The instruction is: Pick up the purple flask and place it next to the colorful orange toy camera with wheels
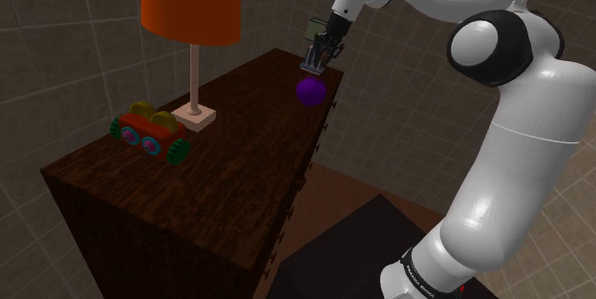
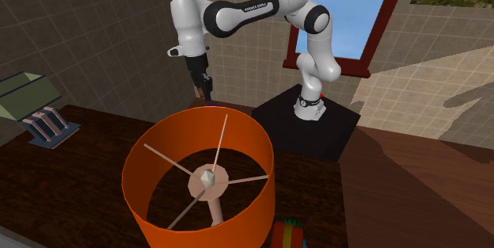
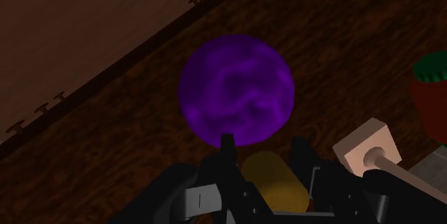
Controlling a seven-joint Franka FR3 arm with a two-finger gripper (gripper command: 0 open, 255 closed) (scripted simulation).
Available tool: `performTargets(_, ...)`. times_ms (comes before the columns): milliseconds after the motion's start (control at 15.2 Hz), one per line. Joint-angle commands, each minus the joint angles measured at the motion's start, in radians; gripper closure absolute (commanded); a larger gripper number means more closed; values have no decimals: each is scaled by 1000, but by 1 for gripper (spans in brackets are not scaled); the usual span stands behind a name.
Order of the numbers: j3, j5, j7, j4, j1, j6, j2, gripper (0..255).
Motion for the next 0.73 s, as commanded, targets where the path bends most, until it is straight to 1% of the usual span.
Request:
performTargets(0, -1, 0, 4, 32, -3, -29, 2, 255)
performTargets(660, -2, 8, 30, 228, -19, -182, 44, 255)
